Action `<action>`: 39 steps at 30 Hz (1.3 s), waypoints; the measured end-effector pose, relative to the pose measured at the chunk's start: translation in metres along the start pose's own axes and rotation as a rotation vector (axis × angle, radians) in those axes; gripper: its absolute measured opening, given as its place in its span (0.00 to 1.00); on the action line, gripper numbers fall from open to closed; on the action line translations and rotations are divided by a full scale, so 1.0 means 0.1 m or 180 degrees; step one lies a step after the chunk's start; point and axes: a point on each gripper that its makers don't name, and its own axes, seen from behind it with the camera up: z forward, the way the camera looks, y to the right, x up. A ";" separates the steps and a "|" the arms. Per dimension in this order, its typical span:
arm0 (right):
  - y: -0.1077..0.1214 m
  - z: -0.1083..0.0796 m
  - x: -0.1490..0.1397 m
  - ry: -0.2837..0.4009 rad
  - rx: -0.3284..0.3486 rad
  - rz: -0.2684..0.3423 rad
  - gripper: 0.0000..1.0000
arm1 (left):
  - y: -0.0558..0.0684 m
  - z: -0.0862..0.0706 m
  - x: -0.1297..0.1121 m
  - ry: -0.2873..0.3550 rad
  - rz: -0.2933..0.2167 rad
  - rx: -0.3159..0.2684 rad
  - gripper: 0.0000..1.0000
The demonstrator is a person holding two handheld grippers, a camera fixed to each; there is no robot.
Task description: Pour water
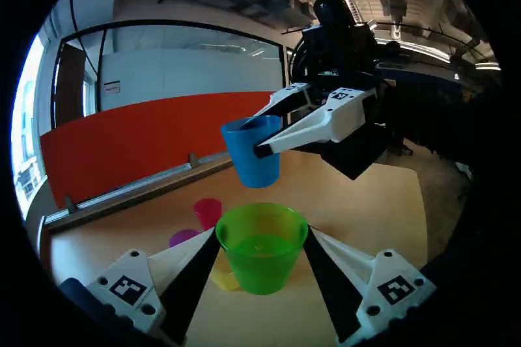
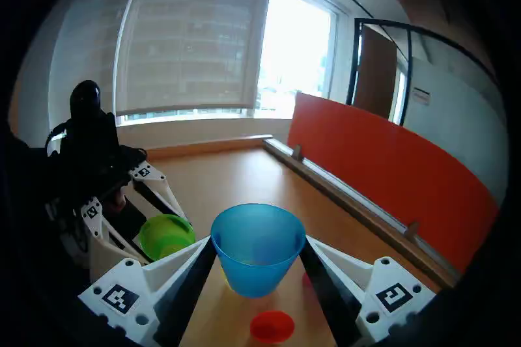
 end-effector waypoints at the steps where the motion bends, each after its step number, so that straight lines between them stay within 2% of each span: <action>1: -0.01 0.00 -0.02 -0.0010 0.0007 0.0007 0.91 | 0.00 0.00 -0.01 -0.0015 0.0002 -0.0005 0.87; 12: -0.09 -0.01 -0.30 -0.0137 0.0117 0.0071 0.91 | 0.05 0.02 -0.19 -0.0173 0.0020 -0.0053 0.87; 24: -0.18 -0.02 -0.56 -0.0237 0.0206 0.0046 0.91 | 0.10 0.06 -0.38 -0.0322 -0.0032 -0.0113 0.87; 39: -0.31 0.07 -1.00 -0.0449 0.0303 -0.0049 0.91 | 0.11 0.09 -0.69 -0.0551 -0.0044 -0.0136 0.87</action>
